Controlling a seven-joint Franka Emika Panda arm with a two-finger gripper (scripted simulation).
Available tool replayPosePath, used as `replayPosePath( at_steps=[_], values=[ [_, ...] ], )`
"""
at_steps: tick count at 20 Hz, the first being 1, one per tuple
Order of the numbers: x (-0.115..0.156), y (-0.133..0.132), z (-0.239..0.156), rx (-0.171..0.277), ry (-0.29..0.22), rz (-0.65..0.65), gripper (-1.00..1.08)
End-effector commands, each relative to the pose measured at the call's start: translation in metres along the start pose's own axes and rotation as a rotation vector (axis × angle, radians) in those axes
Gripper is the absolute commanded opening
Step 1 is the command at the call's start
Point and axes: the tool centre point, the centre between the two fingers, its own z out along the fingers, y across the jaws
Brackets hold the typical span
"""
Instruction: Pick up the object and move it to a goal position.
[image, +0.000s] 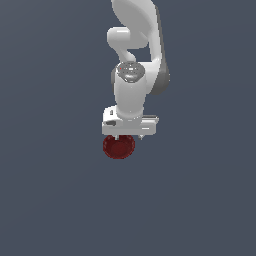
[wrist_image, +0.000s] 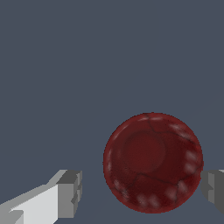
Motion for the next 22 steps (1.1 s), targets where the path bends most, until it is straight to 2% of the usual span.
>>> replayPosePath(
  at_steps=[1,11,22],
  values=[
    [0.0000,0.0000,0.0000,0.000,0.000,0.000,0.28],
    [0.0056,-0.0010,-0.0082,0.008,0.022,-0.011,0.28],
    [0.0099,0.0000,-0.0022,0.005,-0.003,-0.095,0.28]
  ],
)
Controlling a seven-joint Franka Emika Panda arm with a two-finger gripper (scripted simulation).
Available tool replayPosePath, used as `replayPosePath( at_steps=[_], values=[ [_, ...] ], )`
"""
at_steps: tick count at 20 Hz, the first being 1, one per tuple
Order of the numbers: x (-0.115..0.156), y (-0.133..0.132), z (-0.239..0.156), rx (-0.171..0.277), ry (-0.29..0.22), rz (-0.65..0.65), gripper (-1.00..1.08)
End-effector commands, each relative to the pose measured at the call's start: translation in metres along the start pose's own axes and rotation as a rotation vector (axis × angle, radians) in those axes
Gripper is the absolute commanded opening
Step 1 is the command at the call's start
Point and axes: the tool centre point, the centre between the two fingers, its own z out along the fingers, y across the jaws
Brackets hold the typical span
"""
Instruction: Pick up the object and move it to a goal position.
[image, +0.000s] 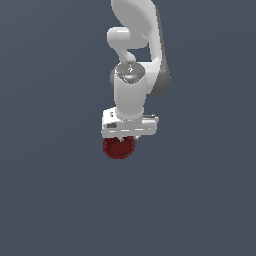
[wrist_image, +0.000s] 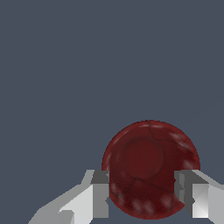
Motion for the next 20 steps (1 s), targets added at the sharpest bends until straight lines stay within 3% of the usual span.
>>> replayPosePath(
  at_steps=[1,20],
  values=[
    [0.002,0.001,0.002,0.000,-0.010,-0.034,0.28],
    [0.021,0.011,0.034,0.035,-0.142,-0.499,0.28]
  ],
)
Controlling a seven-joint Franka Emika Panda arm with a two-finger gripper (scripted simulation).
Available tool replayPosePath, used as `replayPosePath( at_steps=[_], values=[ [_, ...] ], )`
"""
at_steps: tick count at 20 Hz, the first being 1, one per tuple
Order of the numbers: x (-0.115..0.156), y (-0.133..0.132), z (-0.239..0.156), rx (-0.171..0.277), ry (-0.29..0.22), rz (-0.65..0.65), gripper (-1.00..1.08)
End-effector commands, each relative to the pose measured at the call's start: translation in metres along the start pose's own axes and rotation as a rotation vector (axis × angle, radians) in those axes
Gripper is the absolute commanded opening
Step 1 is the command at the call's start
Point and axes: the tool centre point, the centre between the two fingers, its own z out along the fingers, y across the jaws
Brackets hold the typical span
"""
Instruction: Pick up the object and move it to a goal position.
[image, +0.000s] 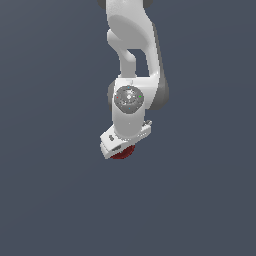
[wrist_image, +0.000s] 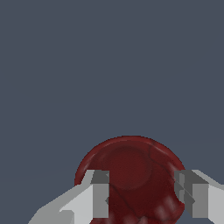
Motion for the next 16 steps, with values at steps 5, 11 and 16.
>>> replayPosePath(
  at_steps=[5,11,16],
  values=[
    [0.004,0.008,0.011,0.027,-0.042,-0.173,0.28],
    [0.006,0.015,0.022,0.059,-0.075,-0.329,0.28],
    [0.007,0.021,0.031,0.091,-0.098,-0.457,0.28]
  ],
)
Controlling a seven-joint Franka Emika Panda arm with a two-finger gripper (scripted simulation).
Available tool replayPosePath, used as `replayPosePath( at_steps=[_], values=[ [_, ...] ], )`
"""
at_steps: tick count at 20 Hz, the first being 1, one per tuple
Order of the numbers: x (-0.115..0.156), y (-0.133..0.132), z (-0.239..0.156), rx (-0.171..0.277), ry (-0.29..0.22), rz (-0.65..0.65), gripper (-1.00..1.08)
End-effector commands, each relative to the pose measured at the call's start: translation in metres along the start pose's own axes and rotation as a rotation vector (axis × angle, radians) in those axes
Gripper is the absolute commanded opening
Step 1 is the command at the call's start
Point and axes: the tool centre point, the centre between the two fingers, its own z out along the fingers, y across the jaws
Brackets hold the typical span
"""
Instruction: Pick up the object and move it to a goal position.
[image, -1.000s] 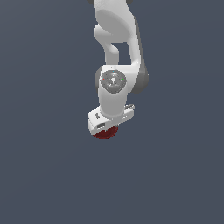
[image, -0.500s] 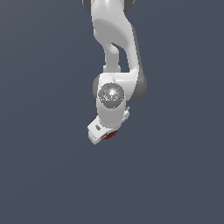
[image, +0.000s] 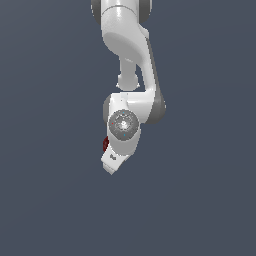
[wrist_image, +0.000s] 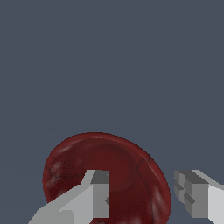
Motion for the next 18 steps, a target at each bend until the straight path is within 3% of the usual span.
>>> replayPosePath(
  at_steps=[1,18],
  values=[
    [-0.001,0.003,0.004,0.016,-0.010,-0.066,0.28],
    [-0.011,0.023,0.033,0.136,-0.041,-0.477,0.28]
  ],
)
